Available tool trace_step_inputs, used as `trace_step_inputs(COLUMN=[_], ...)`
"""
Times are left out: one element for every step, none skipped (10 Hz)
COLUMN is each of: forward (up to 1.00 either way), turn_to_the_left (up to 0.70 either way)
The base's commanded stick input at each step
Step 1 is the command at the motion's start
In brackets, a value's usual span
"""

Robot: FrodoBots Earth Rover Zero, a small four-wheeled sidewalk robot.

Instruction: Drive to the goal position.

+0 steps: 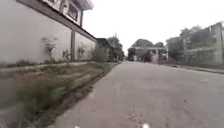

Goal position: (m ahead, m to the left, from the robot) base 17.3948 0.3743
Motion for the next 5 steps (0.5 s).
trace_step_inputs(forward=[0.70, 0.70, 0.70, 0.70, 0.70], turn_to_the_left=[-0.19, -0.17, -0.14, -0.12, -0.06])
